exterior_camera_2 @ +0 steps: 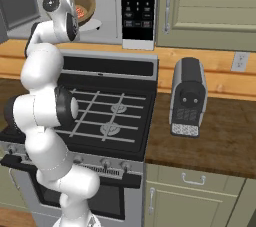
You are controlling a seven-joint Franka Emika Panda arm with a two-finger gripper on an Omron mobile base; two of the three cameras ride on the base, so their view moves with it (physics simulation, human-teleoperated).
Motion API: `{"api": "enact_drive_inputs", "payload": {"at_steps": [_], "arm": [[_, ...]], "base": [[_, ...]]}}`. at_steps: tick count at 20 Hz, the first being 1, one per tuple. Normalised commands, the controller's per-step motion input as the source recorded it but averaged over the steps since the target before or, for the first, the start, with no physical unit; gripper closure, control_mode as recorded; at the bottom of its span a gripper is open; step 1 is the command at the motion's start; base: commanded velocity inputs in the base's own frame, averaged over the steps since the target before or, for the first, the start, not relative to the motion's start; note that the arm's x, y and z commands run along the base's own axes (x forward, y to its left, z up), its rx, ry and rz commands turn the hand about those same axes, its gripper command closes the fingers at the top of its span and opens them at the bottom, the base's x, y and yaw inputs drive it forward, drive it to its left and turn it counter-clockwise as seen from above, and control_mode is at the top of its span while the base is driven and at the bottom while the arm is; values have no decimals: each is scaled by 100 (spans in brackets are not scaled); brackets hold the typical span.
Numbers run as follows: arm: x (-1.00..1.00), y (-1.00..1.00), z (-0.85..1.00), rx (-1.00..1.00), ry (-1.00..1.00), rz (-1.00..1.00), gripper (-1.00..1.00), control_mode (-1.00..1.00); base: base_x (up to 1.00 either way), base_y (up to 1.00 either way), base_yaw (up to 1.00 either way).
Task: Open the microwave, place the bowl with waffle inside the microwave, then close the microwave door and turn it on.
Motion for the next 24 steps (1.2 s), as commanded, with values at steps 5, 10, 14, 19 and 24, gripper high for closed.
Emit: {"api": "enact_drive_inputs", "payload": {"at_steps": [5,10,14,19,24], "arm": [[29,1,0,0,0,0,100,-100],[8,-1,0,1,0,1,100,-100],[0,0,0,0,0,0,100,-100],[0,0,0,0,0,0,-100,-100],[0,0,0,0,0,0,-100,-100]], "base": [[0,0,0],[0,0,0],[0,0,0],[0,0,0],[0,0,0]]}}
